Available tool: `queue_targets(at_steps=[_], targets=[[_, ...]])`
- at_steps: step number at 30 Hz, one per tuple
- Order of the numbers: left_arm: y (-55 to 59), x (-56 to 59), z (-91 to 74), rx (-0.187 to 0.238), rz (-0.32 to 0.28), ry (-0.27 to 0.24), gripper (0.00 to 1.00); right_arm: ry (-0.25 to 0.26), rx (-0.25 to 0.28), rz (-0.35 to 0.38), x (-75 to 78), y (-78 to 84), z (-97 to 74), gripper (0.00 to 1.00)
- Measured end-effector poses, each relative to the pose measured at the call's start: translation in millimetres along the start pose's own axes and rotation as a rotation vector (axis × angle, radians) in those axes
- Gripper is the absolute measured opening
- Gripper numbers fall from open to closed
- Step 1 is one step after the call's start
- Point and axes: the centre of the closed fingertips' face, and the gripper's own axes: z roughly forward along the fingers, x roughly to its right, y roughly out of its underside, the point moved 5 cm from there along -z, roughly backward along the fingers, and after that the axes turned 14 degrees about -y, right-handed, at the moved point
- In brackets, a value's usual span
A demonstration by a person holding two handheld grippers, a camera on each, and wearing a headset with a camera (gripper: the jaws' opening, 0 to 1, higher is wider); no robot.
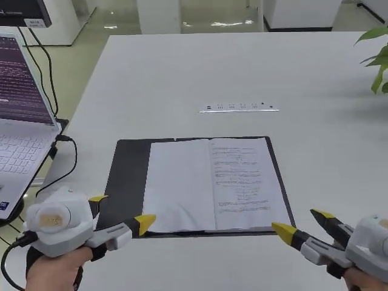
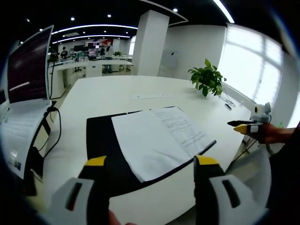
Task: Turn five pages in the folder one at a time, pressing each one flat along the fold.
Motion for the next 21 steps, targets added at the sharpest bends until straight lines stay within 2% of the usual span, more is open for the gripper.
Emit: queue_targets(at_steps=[7,12,17,21], targets=[[-1.1,2.6,2.4,-0.005,-0.002,0.006,0.75,0.026,0.018,0.034,5.2,1.3,-6.3,0.72],[-1.4,6.4,6.8,-0.017,0.015,0.022,0.75,0.026,-0.009,0.029,6.7,3.8,-7.4,0.74],[-2.2,15.5,11.3,-0.028,0.029,0.038,0.75,0.029,-0.005,0.040,7.2,4.6,-8.4,0.74],[-1.1,26.2,15.4,-0.052,0.064,0.065,0.74,0.020,-0.038,0.052,4.7,13.3,-4.9,0.76]])
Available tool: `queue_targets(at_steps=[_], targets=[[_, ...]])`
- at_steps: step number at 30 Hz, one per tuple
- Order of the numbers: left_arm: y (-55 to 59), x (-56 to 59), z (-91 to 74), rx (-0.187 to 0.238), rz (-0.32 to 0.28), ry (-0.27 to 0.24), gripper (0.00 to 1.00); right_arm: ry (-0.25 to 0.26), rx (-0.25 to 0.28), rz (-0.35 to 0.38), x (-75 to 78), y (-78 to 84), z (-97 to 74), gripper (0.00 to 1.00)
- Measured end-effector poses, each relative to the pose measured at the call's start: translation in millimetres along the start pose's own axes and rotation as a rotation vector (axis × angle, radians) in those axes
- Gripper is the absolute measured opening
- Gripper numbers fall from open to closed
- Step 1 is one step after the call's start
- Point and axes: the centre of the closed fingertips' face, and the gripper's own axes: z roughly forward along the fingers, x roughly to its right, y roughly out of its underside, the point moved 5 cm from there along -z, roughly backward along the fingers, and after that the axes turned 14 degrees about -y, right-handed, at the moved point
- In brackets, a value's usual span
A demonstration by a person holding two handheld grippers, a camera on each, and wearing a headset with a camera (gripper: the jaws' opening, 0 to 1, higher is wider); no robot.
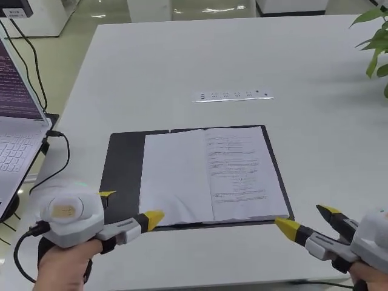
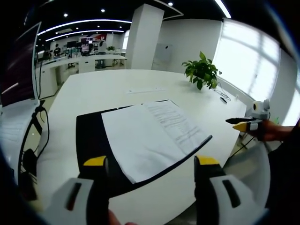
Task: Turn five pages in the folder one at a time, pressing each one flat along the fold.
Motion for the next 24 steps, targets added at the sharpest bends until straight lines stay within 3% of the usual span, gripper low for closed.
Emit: queue_targets(at_steps=[7,12,16,24], targets=[[-6.5,13.6,10.6,-0.027,0.065,0.047,0.73,-0.004,-0.013,-0.011,-2.0,0.4,1.3,0.76],[-17.0,31.4,21.8,-0.037,0.130,0.094,0.73,-0.011,-0.044,-0.023,-2.1,3.9,-0.2,0.76],[-25.9,48.3,30.0,-0.049,0.168,0.128,0.72,-0.009,-0.037,-0.026,-0.3,5.2,-3.3,0.75],[-33.3,79.5,48.5,-0.069,0.254,0.201,0.70,-0.011,-0.023,-0.004,3.8,6.5,-12.7,0.75]])
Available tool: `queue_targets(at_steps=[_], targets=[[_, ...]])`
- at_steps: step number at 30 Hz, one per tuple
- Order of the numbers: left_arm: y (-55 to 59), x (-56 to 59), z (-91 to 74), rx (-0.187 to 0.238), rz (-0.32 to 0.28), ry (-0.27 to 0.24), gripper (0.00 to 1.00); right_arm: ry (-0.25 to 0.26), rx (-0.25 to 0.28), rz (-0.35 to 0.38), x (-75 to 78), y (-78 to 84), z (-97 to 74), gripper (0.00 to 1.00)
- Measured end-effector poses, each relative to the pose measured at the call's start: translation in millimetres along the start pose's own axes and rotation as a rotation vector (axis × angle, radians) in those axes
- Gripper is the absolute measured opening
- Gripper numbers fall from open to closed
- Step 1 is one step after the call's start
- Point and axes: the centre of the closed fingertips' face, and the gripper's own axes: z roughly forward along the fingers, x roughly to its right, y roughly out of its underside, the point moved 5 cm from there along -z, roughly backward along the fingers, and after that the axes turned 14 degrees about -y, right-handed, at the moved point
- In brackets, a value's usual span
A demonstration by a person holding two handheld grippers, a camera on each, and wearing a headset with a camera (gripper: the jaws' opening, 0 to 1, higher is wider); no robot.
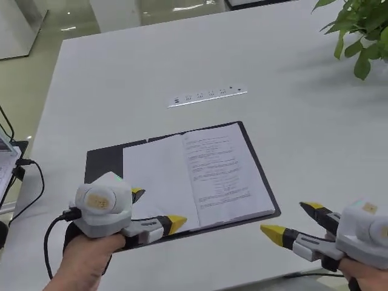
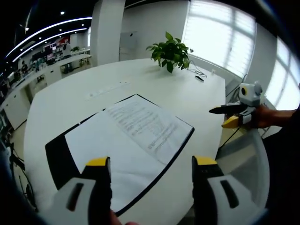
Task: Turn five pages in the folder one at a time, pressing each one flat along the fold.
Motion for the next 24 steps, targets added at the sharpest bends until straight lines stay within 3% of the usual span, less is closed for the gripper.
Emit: queue_targets(at_steps=[8,15,20,24], targets=[[-4.8,21.4,18.6,-0.036,0.051,0.055,0.66,0.006,0.013,0.017,9.4,-1.5,-10.0,0.73],[-10.6,33.2,35.1,-0.045,0.055,0.082,0.63,-0.004,0.005,0.033,16.0,0.7,-10.7,0.72],[-7.0,41.7,51.7,-0.062,0.064,0.095,0.61,-0.025,-0.018,0.061,19.7,4.4,-9.3,0.68],[-6.2,51.8,63.4,-0.077,0.081,0.115,0.60,-0.036,-0.026,0.057,23.5,4.8,-9.1,0.71]])
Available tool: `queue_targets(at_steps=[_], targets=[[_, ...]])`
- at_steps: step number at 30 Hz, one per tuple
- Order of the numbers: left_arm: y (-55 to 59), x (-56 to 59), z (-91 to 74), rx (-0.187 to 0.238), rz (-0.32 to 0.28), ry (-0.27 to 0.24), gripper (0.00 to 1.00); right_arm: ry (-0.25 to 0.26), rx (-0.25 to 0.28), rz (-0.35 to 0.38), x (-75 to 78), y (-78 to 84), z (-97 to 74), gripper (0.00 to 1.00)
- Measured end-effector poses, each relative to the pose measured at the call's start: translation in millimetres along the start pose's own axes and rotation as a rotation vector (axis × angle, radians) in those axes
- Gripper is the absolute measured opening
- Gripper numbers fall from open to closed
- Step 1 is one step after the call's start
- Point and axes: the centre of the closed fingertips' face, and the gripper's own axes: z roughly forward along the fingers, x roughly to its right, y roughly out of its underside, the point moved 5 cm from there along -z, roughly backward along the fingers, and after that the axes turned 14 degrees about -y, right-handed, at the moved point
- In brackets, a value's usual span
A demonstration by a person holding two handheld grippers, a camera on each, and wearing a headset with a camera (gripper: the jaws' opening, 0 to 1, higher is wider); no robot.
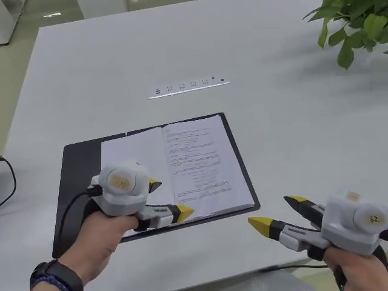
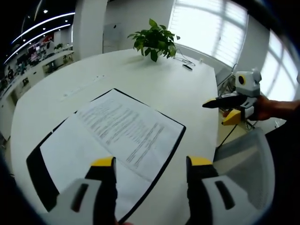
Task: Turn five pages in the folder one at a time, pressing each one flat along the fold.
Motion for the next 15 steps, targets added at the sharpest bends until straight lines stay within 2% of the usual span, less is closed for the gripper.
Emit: queue_targets(at_steps=[5,10,15], targets=[[-7.7,11.1,16.5,-0.013,0.011,0.020,0.58,-0.017,-0.009,0.022,2.9,-0.4,-2.5,0.70],[-16.4,24.7,35.7,-0.021,0.042,0.040,0.57,-0.040,-0.042,0.027,5.7,3.3,-3.9,0.71],[-23.0,38.8,57.5,-0.028,0.078,0.055,0.56,-0.058,-0.044,0.034,8.3,2.1,-4.7,0.70]])
